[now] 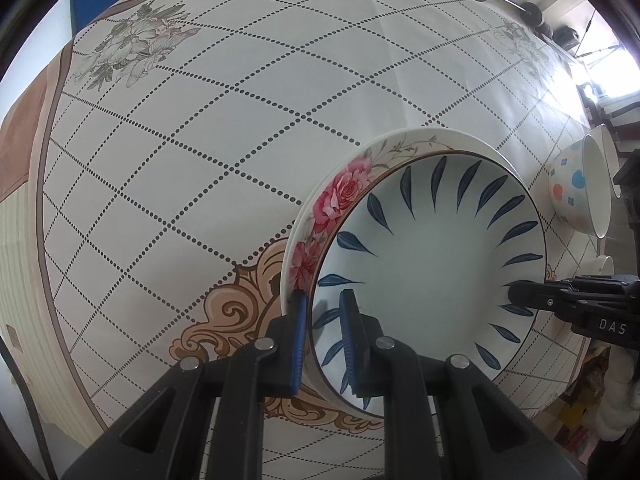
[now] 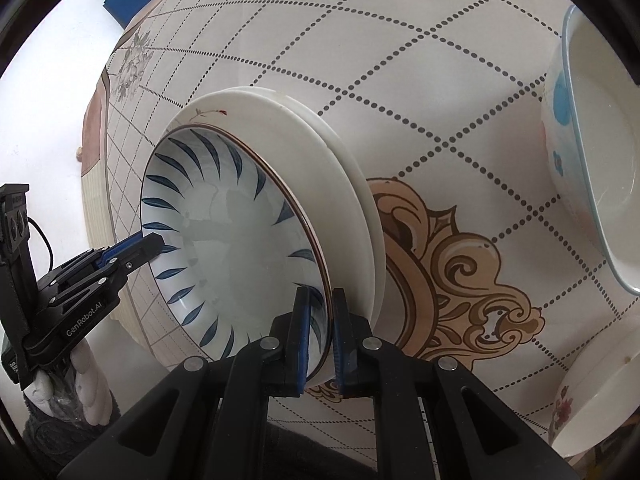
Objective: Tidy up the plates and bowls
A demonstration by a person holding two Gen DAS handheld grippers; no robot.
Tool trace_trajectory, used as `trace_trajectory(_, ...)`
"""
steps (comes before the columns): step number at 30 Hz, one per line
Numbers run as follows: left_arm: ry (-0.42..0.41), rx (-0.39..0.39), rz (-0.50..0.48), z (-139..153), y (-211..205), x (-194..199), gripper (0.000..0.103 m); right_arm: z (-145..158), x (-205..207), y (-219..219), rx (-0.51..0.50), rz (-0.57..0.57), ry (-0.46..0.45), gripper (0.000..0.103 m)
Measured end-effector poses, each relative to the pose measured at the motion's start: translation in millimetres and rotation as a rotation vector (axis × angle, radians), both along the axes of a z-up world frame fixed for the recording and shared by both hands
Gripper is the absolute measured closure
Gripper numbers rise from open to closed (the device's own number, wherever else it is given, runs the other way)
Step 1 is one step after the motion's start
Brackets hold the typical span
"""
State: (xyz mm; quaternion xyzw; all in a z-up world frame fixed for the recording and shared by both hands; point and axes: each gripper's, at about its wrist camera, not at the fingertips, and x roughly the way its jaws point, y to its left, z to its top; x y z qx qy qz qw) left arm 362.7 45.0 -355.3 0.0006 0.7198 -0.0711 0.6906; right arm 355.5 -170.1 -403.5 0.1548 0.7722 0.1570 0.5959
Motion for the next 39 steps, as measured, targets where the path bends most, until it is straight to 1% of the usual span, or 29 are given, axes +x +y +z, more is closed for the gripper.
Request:
trace_trajectory(6, 0.025, 0.009, 0.008, -8.6, -2.8, 2.4, 0.089, 1.1, 3.5, 3.2, -0.036, 0.000, 0.005, 0.091)
trace_trajectory(13, 0.031, 0.015, 0.022, -13.8, -1.3, 2.4, 0.089, 2.1, 4.0, 6.0, -0.064, -0.011, 0.004, 0.090)
trace_trajectory(19, 0.043, 0.034, 0.074, -9.7, 3.4, 3.4, 0.088, 6.7, 2.9, 11.6, -0.100, -0.017, -0.010, 0.089)
trace_trajectory(23, 0.011, 0.079, 0.085, -0.8, 3.3, 0.0, 0.088, 13.8, 1.8, 14.9, -0.126, -0.007, -0.033, 0.089)
trace_trajectory(26, -0.002, 0.095, 0.098, 4.1, 5.1, -2.9, 0.088, 23.3, 1.8, 18.3, -0.153, 0.013, -0.061, 0.089)
trace_trajectory(31, -0.022, 0.103, 0.128, 15.7, 8.7, -9.4, 0.088, 40.4, 0.9, 21.3, -0.163, 0.028, -0.095, 0.089)
trace_trajectory(33, -0.036, 0.100, 0.135, 25.1, 6.8, -13.4, 0.088, 50.1, -1.7, 26.0, -0.194, 0.050, -0.127, 0.089)
trace_trajectory(36, -0.066, 0.095, 0.146, 39.3, 6.0, -20.7, 0.083, 65.8, -7.1, 36.3, -0.247, 0.084, -0.181, 0.089)
trace_trajectory(37, -0.078, 0.088, 0.158, 46.1, 5.5, -23.8, 0.083, 70.9, -9.3, 39.3, -0.262, 0.090, -0.195, 0.088)
trace_trajectory(38, -0.089, 0.080, 0.168, 49.7, 6.3, -26.8, 0.082, 75.5, -11.5, 41.3, -0.277, 0.095, -0.211, 0.084)
trace_trajectory(39, -0.099, 0.071, 0.177, 54.9, 6.5, -29.2, 0.079, 80.4, -13.6, 42.8, -0.292, 0.099, -0.231, 0.080)
